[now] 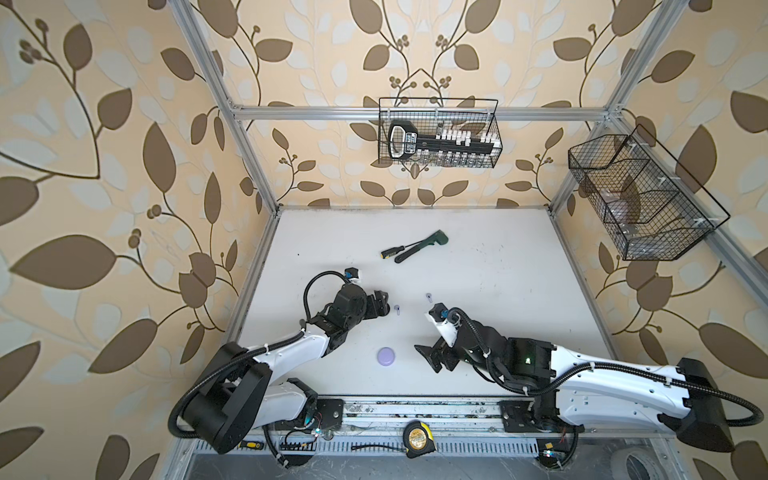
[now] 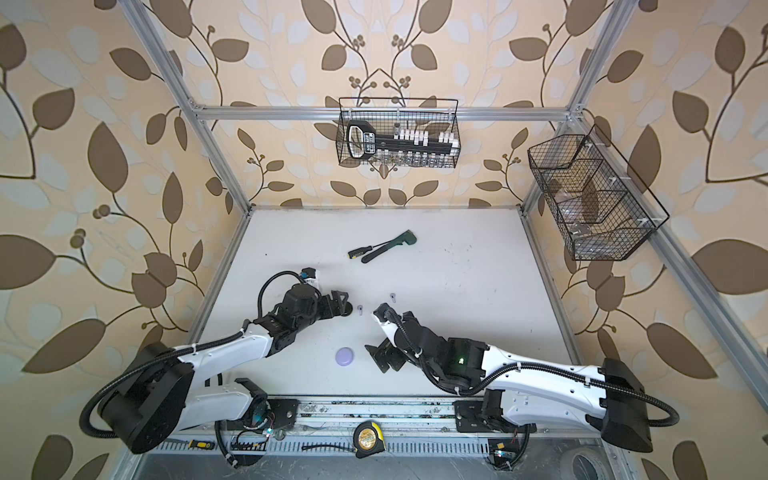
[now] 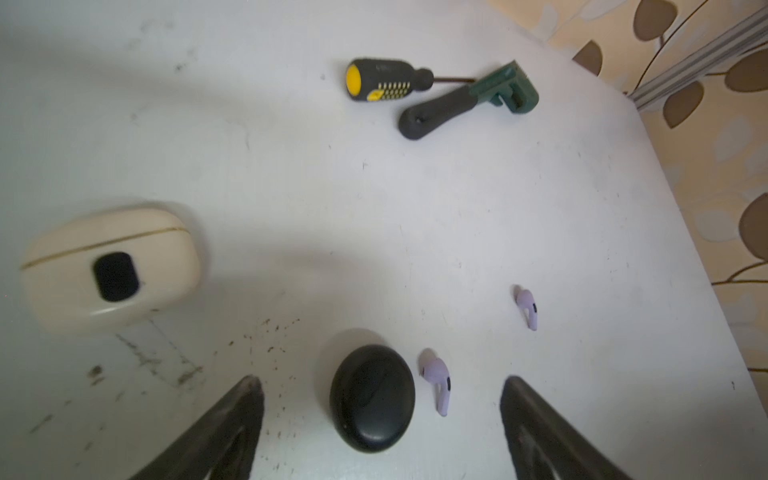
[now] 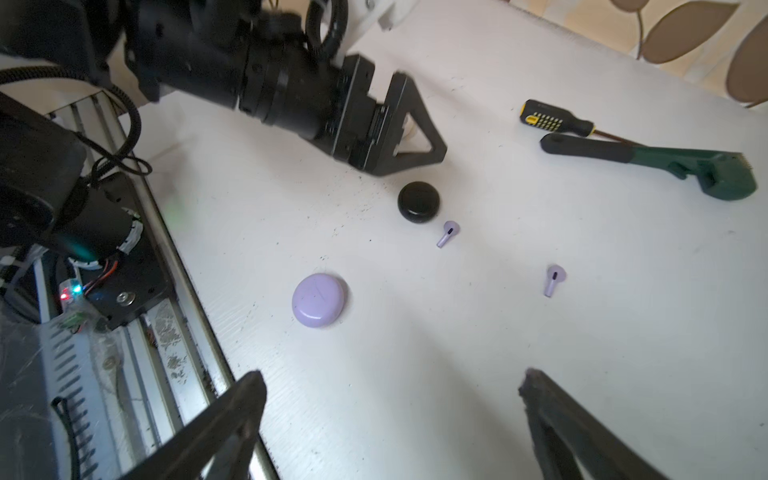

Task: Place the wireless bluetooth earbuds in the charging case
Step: 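Lower the right gripper and close it on the lilac case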

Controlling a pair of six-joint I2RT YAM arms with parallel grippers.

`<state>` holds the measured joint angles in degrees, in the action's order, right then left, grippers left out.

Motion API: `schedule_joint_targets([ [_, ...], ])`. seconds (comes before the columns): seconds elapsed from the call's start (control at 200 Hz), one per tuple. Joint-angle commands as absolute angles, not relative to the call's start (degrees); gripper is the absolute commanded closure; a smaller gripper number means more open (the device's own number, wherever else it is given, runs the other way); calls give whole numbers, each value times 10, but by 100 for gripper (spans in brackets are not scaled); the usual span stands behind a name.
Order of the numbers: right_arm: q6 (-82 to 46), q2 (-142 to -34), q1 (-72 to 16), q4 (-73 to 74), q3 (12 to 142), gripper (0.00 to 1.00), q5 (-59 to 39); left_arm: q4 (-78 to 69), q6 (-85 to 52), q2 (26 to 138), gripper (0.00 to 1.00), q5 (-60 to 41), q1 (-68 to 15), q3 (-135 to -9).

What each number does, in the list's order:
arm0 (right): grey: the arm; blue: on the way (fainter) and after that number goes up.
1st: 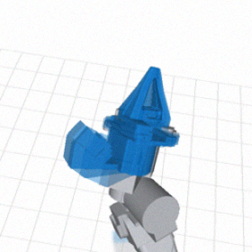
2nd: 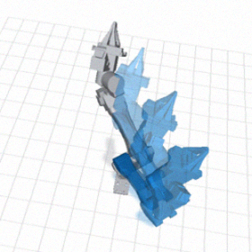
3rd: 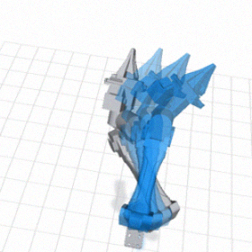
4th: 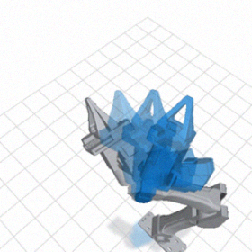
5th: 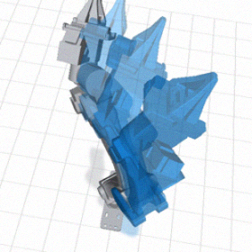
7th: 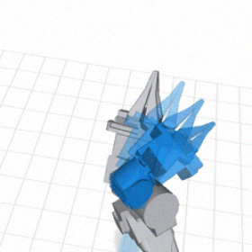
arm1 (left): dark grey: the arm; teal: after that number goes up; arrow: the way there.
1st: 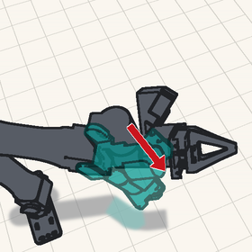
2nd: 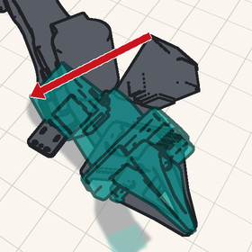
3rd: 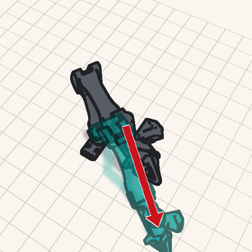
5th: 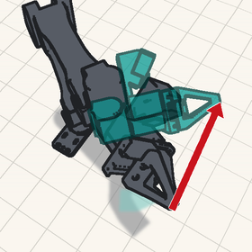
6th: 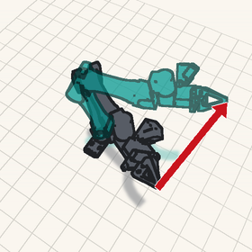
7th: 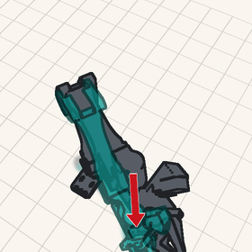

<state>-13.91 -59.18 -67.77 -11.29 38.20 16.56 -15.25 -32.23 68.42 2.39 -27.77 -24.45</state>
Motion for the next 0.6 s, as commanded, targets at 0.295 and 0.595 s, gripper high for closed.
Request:
schedule_joint_targets([
  [0.295,-55,-756,-676,-85,462,4,49,-65,-273,430,1,52,-128,-279],
  [0.595,-34,-898,-655,-95,512,5,4,-87,-253,388,1,4,-78,-207],
])
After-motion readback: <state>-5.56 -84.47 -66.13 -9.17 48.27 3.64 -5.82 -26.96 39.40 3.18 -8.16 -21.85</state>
